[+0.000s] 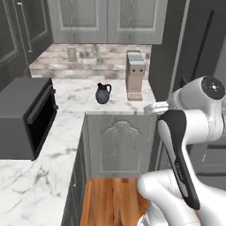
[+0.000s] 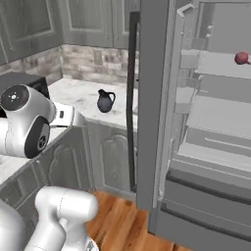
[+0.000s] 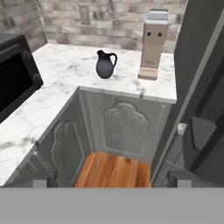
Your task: Move the onion and banana from the second highest shelf to the top shelf to make space. Then, place the pitcher from the counter on the cleared second highest shelf.
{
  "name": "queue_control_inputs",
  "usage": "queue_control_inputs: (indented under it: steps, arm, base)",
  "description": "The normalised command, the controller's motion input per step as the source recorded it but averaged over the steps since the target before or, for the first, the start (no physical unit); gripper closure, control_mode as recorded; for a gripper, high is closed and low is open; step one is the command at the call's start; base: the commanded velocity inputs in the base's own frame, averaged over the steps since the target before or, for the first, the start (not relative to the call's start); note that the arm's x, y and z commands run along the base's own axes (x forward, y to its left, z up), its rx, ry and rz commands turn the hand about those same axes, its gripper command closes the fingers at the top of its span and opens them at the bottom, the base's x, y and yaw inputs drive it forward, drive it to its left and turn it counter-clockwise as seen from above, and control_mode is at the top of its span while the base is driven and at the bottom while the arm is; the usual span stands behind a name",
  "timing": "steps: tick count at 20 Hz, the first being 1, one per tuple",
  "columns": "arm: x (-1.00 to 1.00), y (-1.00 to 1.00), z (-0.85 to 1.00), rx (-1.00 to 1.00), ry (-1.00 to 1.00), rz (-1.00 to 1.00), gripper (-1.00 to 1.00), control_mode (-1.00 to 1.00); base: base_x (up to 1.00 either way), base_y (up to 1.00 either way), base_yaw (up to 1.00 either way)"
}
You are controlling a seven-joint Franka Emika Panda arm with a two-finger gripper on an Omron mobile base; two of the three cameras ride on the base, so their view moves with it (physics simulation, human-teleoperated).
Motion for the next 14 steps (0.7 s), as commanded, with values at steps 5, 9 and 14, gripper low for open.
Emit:
queue_control_inputs:
  steps: [5,9,14]
  arm:
    - [0.00,0.00,0.00,0.00,0.00,0.00,-1.00,1.00]
    - [0.00,0.00,0.00,0.00,0.00,0.00,-1.00,1.00]
    - [0.00,0.00,0.00,0.00,0.00,0.00,-1.00,1.00]
  base:
    - [0.80,0.25,-0.22]
    - [0.85,0.42,-0.14]
    - [0.84,0.48,-0.12]
